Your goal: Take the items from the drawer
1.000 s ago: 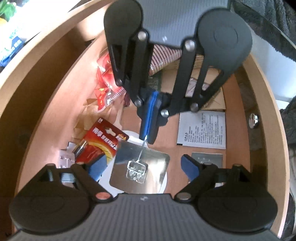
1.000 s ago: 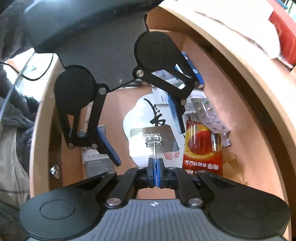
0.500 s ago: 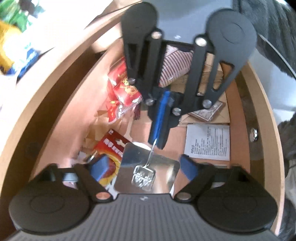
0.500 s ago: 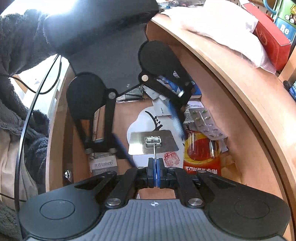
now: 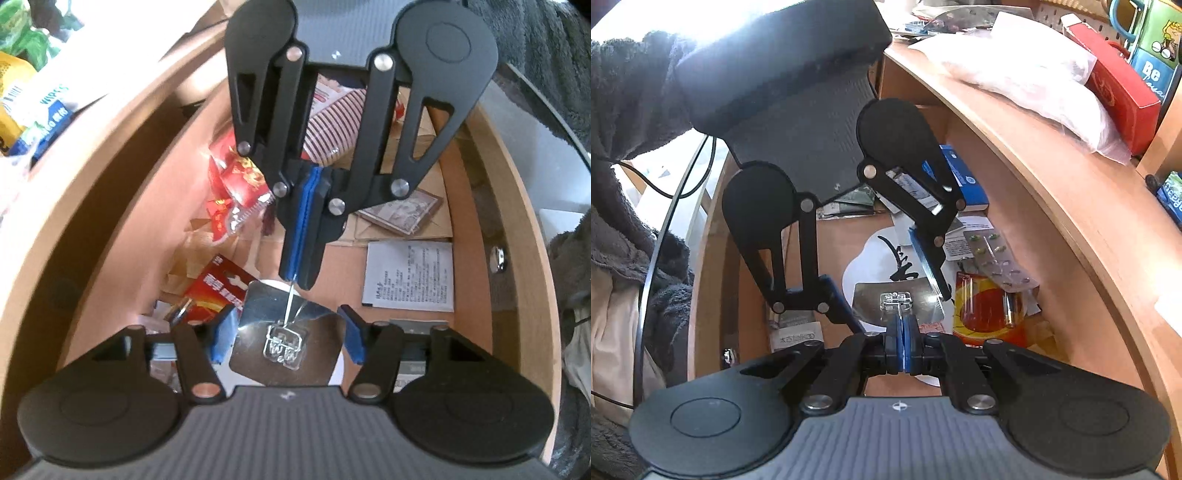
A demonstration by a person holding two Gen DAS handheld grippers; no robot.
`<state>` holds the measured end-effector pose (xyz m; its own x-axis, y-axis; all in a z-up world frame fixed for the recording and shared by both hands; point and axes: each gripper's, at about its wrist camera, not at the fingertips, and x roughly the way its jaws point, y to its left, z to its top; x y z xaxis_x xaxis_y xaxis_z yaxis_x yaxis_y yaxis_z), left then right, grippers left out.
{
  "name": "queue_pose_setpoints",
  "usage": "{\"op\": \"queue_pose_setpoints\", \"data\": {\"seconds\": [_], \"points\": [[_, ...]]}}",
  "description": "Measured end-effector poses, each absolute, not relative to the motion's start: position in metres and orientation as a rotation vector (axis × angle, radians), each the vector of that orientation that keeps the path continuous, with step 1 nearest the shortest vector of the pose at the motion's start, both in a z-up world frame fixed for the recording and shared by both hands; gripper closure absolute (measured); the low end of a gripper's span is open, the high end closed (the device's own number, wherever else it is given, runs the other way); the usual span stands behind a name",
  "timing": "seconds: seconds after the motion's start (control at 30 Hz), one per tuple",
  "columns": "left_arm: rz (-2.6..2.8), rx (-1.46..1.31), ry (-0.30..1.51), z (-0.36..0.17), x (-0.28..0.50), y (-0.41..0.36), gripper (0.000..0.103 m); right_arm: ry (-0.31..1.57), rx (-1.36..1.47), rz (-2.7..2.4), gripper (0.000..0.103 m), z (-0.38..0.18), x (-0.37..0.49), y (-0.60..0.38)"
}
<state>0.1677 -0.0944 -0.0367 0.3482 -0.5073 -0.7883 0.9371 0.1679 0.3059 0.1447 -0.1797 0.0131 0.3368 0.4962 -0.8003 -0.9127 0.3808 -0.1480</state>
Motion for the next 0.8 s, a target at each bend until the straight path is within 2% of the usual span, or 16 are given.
{"op": "queue_pose_setpoints", "data": {"seconds": [0.13,0.17,0.2,0.23,0.8], "points": [[-1.108,0.897,0.557,-0.031,0.165,-0.093,0.042,0.738,-0.693,1.011,0.101,0.014,0.146,-0.176],[-1.107,0.899,0.546,-0.029,0.164,-0.092,0.042,0.732,-0.692,1.008,0.097,0.017,0.147,-0.175],[-1.105,0.902,0.544,-0.027,0.164,-0.092,0.065,0.725,-0.69,1.005,0.096,0.019,0.149,-0.175],[-1.104,0.899,0.556,-0.025,0.164,-0.092,0.076,0.718,-0.684,1.004,0.096,0.023,0.15,-0.174],[-1.077,0.904,0.622,-0.034,0.169,-0.095,0.077,0.665,-0.579,1.065,0.1,0.052,0.171,-0.162]]}}
